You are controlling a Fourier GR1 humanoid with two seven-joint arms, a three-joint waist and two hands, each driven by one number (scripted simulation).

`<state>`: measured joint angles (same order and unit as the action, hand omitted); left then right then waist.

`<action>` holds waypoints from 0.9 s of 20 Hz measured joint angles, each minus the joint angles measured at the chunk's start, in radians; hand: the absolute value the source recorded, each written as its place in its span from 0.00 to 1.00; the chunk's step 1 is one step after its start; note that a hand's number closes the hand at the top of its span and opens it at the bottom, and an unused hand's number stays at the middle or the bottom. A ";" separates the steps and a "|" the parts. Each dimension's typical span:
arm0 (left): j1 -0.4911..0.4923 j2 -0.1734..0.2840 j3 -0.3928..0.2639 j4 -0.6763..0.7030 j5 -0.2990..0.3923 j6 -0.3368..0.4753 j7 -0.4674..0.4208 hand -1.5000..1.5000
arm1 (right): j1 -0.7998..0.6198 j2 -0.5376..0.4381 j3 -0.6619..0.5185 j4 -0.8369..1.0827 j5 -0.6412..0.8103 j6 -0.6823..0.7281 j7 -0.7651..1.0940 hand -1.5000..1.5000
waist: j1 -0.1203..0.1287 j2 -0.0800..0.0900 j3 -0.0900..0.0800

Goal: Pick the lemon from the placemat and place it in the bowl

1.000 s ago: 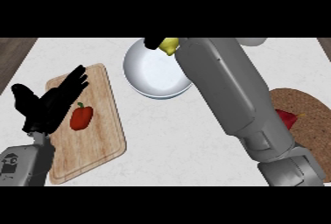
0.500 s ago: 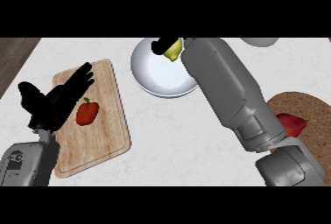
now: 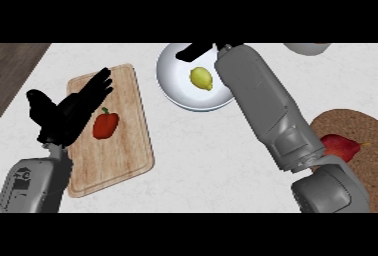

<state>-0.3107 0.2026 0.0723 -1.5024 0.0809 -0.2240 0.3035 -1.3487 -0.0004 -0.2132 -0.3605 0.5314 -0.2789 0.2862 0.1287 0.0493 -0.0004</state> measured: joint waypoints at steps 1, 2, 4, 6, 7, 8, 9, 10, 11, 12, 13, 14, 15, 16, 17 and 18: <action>-0.005 0.002 0.003 0.006 0.002 -0.002 0.000 0.50 | -0.001 0.000 -0.007 0.008 -0.006 -0.017 -0.023 0.00 | -0.001 0.000 0.000; -0.009 0.006 0.006 0.010 0.003 -0.006 -0.003 0.50 | -0.007 0.000 -0.012 0.016 -0.009 -0.034 -0.040 0.00 | -0.002 0.001 0.000; -0.012 0.007 0.008 0.010 0.005 -0.004 0.002 0.50 | -0.018 0.000 -0.014 0.032 -0.006 -0.077 -0.070 0.00 | -0.002 -0.001 0.000; -0.012 0.008 0.009 0.008 0.007 -0.005 0.009 0.50 | -0.026 -0.005 -0.022 0.042 -0.003 -0.123 -0.097 0.00 | -0.007 -0.003 0.000; -0.015 0.008 0.012 0.016 0.005 -0.004 0.003 0.50 | -0.030 -0.006 -0.027 0.048 -0.004 -0.144 -0.108 0.00 | -0.011 -0.003 -0.001; -0.008 0.011 0.015 0.021 0.004 -0.006 -0.004 0.50 | -0.032 -0.013 -0.033 0.053 -0.004 -0.165 -0.118 0.00 | -0.015 -0.004 -0.001; -0.001 0.013 0.017 0.018 0.003 -0.004 -0.003 0.50 | -0.028 -0.014 -0.037 0.058 -0.003 -0.190 -0.132 0.00 | -0.019 -0.007 -0.001; 0.006 0.013 0.016 0.014 0.001 -0.002 -0.002 0.50 | -0.027 -0.023 -0.042 0.064 -0.002 -0.206 -0.141 0.00 | -0.024 -0.009 -0.001; 0.014 0.011 0.017 0.017 -0.002 -0.001 -0.010 0.50 | -0.030 -0.033 -0.050 0.068 -0.004 -0.223 -0.147 0.00 | -0.028 -0.010 -0.001; 0.022 0.010 0.016 0.019 -0.005 0.000 -0.020 0.50 | -0.029 -0.038 -0.055 0.073 -0.004 -0.244 -0.156 0.00 | -0.033 -0.012 -0.001; 0.019 0.014 0.022 0.022 -0.003 0.000 -0.018 0.50 | -0.030 -0.054 -0.059 0.078 -0.003 -0.255 -0.164 0.00 | -0.037 -0.013 -0.001; 0.028 0.016 0.028 0.020 0.002 -0.003 -0.016 0.50 | -0.023 -0.070 -0.065 0.082 -0.006 -0.262 -0.174 0.00 | -0.042 -0.016 0.000; 0.034 0.014 0.030 0.010 0.004 0.003 -0.011 0.50 | -0.010 -0.076 -0.068 0.084 -0.006 -0.273 -0.189 0.00 | -0.050 -0.019 0.000; 0.043 0.016 0.034 0.008 0.003 0.003 -0.016 0.50 | -0.004 -0.086 -0.072 0.084 -0.009 -0.272 -0.203 0.00 | -0.057 -0.022 0.000; 0.042 0.020 0.042 0.013 0.005 0.004 -0.017 0.50 | -0.001 -0.097 -0.076 0.076 -0.016 -0.259 -0.218 0.00 | -0.067 -0.026 0.000; 0.052 0.016 0.039 0.006 0.001 0.008 -0.017 0.50 | 0.009 -0.106 -0.078 0.069 -0.020 -0.253 -0.239 0.00 | -0.074 -0.029 0.000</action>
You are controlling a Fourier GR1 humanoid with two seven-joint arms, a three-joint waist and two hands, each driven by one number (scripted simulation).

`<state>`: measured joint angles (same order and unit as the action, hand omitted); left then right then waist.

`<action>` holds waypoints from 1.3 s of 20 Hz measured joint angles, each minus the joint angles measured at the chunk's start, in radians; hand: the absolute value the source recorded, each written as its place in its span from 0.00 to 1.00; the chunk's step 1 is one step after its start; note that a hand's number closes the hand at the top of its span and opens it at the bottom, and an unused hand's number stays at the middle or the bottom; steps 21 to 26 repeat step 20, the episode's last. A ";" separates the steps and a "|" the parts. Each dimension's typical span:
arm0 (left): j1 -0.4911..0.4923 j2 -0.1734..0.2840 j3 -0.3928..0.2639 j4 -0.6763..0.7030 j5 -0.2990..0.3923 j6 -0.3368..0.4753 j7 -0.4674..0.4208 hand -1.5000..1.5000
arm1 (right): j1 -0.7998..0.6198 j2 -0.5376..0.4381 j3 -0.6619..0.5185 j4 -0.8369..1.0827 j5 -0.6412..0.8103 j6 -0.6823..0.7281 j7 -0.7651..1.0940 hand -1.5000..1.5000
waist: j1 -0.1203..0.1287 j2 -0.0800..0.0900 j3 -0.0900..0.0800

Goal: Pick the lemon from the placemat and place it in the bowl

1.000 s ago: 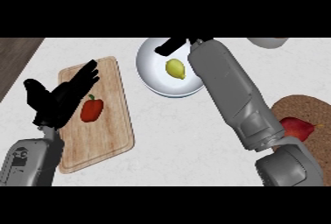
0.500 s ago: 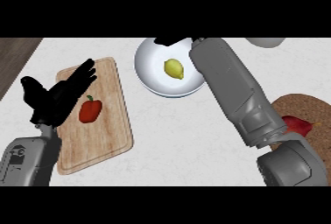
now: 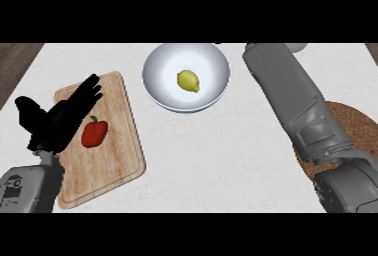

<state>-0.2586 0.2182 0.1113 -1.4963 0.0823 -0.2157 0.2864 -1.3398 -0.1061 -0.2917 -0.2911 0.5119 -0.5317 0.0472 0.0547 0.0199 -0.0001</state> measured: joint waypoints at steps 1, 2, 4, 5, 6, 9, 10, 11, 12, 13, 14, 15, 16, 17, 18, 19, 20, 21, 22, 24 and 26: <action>0.001 0.001 0.007 0.007 0.001 0.002 -0.003 0.50 | 0.011 -0.017 0.004 -0.008 0.000 0.022 -0.022 0.00 | -0.009 -0.003 0.000; 0.007 0.003 0.008 0.003 -0.001 0.005 0.002 0.50 | 0.020 -0.029 0.008 -0.021 -0.001 0.046 -0.041 0.00 | -0.017 -0.007 0.000; 0.013 0.011 0.025 0.013 0.007 0.003 0.004 0.50 | 0.043 -0.050 0.016 -0.062 -0.010 0.111 -0.087 0.00 | -0.036 -0.014 0.000; 0.030 0.014 0.028 0.009 0.008 -0.002 -0.006 0.50 | 0.061 -0.055 0.019 -0.089 -0.018 0.138 -0.111 0.00 | -0.042 -0.018 0.000; 0.039 0.017 0.033 0.000 0.011 -0.002 -0.002 0.50 | 0.081 -0.056 0.028 -0.121 -0.022 0.162 -0.120 0.00 | -0.049 -0.021 0.000; 0.061 0.015 0.040 -0.006 0.006 0.011 0.003 0.50 | 0.148 -0.055 0.044 -0.239 -0.050 0.240 -0.148 0.00 | -0.076 -0.033 0.000; 0.068 0.021 0.048 -0.007 0.009 0.009 0.004 0.50 | 0.170 -0.060 0.043 -0.278 -0.068 0.276 -0.158 0.00 | -0.085 -0.037 0.000; 0.072 0.022 0.051 -0.011 0.013 0.009 0.008 0.50 | 0.189 -0.064 0.042 -0.319 -0.088 0.315 -0.166 0.00 | -0.091 -0.039 0.001; 0.078 0.028 0.058 -0.011 0.019 0.003 0.007 0.50 | 0.210 -0.058 0.046 -0.359 -0.107 0.353 -0.172 0.00 | -0.095 -0.041 0.001; 0.088 0.027 0.061 -0.015 0.019 0.006 0.006 0.50 | 0.236 -0.051 0.049 -0.404 -0.125 0.385 -0.176 0.00 | -0.101 -0.044 0.001; 0.096 0.031 0.066 -0.017 0.020 0.004 0.005 0.50 | 0.262 -0.051 0.051 -0.447 -0.146 0.424 -0.180 0.00 | -0.107 -0.046 0.001; 0.106 0.036 0.072 -0.020 0.025 0.000 0.005 0.50 | 0.282 -0.045 0.051 -0.492 -0.168 0.457 -0.174 0.00 | -0.112 -0.049 0.001; 0.115 0.039 0.078 -0.024 0.028 0.000 0.005 0.50 | 0.311 -0.041 0.049 -0.534 -0.195 0.494 -0.176 0.00 | -0.118 -0.052 0.001; 0.121 0.044 0.082 -0.031 0.029 -0.002 0.006 0.50 | 0.340 -0.035 0.047 -0.578 -0.221 0.527 -0.172 0.00 | -0.123 -0.054 0.001; 0.123 0.043 0.083 -0.029 0.025 0.003 0.005 0.50 | 0.371 -0.028 0.046 -0.623 -0.246 0.556 -0.172 1.00 | -0.133 -0.057 0.001; 0.124 0.042 0.086 -0.030 0.025 0.006 0.005 0.50 | 0.410 -0.015 0.048 -0.670 -0.267 0.576 -0.170 1.00 | -0.140 -0.058 0.001; 0.131 0.043 0.089 -0.035 0.026 0.008 0.005 0.50 | 0.450 -0.014 0.052 -0.721 -0.283 0.601 -0.167 1.00 | -0.144 -0.059 0.001; 0.131 0.043 0.089 -0.035 0.026 0.008 0.005 0.50 | 0.450 -0.014 0.052 -0.721 -0.283 0.601 -0.167 1.00 | -0.144 -0.059 0.001; 0.131 0.043 0.089 -0.035 0.026 0.008 0.005 0.50 | 0.450 -0.014 0.052 -0.721 -0.283 0.601 -0.167 1.00 | -0.144 -0.059 0.001; 0.131 0.043 0.089 -0.035 0.026 0.008 0.005 0.50 | 0.450 -0.014 0.052 -0.721 -0.283 0.601 -0.167 1.00 | -0.144 -0.059 0.001; 0.131 0.043 0.089 -0.035 0.026 0.008 0.005 0.50 | 0.450 -0.014 0.052 -0.721 -0.283 0.601 -0.167 1.00 | -0.144 -0.059 0.001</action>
